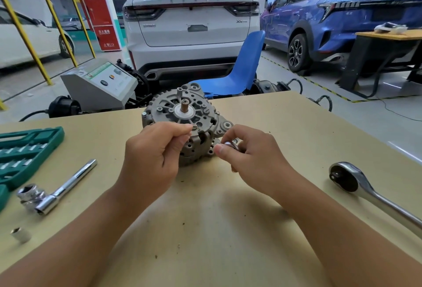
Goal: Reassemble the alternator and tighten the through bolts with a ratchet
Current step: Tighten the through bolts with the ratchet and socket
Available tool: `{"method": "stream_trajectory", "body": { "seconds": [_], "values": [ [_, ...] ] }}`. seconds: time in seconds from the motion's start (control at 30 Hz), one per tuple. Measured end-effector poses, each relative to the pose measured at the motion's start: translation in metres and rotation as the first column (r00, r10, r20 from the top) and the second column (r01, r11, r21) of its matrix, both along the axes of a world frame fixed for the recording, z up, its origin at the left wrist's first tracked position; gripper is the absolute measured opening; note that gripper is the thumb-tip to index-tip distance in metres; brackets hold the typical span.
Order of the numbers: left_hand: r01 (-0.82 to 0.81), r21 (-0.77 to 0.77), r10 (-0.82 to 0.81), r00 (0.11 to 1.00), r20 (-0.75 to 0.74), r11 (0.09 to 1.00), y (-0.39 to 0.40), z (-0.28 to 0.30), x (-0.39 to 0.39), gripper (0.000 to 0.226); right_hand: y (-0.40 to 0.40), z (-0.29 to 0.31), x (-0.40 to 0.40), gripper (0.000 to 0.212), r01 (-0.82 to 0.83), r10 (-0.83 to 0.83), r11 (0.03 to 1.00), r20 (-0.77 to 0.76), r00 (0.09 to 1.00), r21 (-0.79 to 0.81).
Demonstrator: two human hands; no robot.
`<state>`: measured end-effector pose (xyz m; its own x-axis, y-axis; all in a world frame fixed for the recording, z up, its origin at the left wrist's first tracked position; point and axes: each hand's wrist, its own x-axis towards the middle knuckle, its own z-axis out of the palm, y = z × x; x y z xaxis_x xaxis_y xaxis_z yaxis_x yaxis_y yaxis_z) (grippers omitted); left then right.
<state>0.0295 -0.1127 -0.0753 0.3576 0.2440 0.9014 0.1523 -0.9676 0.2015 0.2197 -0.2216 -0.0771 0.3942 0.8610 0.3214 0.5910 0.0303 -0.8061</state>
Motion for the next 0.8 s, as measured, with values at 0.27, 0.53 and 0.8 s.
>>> {"method": "stream_trajectory", "body": {
  "seconds": [0.27,0.53,0.8],
  "values": [
    [-0.005,-0.055,0.007,0.999,0.045,0.998,-0.0046,-0.0012,-0.0005,0.013,-0.0003,0.0024,0.0039,0.016,0.013,-0.012,1.000,-0.041,0.999,0.012],
    [-0.043,0.052,0.044,0.999,-0.018,0.998,0.0002,-0.0014,0.0003,0.014,-0.0019,0.0054,0.0025,0.016,0.015,-0.015,1.000,-0.036,0.999,0.004],
    [-0.027,0.083,0.031,0.998,-0.050,0.996,-0.0040,0.0038,0.0037,0.011,-0.0029,0.0066,0.0019,0.016,0.018,-0.018,1.000,-0.034,0.999,-0.008]
  ]
}}
